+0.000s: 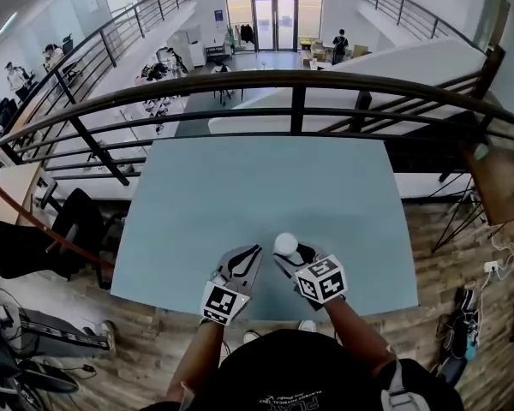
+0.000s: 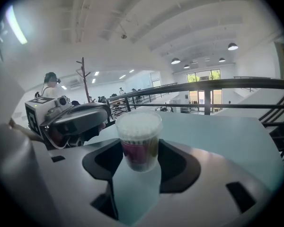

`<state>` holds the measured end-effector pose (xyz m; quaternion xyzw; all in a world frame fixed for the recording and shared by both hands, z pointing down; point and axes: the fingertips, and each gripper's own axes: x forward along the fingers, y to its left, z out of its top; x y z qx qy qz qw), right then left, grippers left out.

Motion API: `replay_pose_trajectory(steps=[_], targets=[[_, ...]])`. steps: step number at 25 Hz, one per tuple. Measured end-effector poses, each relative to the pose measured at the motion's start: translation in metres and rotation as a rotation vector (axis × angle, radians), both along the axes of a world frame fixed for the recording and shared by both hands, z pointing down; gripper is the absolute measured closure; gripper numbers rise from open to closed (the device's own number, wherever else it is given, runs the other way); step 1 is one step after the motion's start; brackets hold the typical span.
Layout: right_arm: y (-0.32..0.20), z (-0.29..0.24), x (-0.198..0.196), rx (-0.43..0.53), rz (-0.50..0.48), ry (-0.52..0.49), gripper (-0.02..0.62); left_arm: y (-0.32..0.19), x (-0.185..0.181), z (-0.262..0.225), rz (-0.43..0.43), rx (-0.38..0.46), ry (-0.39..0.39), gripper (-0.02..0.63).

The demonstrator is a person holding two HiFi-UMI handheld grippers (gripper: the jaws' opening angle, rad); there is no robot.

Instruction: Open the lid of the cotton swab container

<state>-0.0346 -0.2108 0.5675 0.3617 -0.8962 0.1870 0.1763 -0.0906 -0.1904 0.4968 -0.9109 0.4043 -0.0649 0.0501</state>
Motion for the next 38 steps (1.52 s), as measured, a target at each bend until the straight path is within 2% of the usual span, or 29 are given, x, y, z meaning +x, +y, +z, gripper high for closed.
replay_pose_trajectory(steps=[4,9,14,19,23,26,33,38], targets=[[-0.003,-0.003,0.002,-0.025,-0.031,-0.020,0.353,0.005,0.010,-0.005,0.026,0.040,-0.066,0.586],[-0.003,-0.002,-0.005,-0.044,-0.084,-0.009,0.353,0.002,0.017,0.002,0.061,0.068,-0.176,0.478],[0.001,-0.006,-0.010,-0.030,-0.135,0.017,0.354,0.007,0.022,0.007,0.092,0.109,-0.305,0.455],[0.003,-0.004,-0.007,0.020,-0.174,0.091,0.357,0.011,0.027,0.011,0.106,0.164,-0.425,0.443],[0.006,-0.001,-0.012,0.067,-0.203,0.155,0.359,0.013,0.029,0.020,0.136,0.231,-0.601,0.439],[0.009,-0.001,-0.016,0.092,-0.226,0.190,0.359,0.013,0.029,0.023,0.146,0.262,-0.691,0.437],[0.012,0.002,-0.014,0.140,-0.255,0.264,0.360,0.017,0.036,0.032,0.176,0.316,-0.860,0.433],[0.020,0.000,-0.016,0.162,-0.274,0.305,0.364,0.022,0.039,0.037,0.187,0.325,-0.915,0.431]])
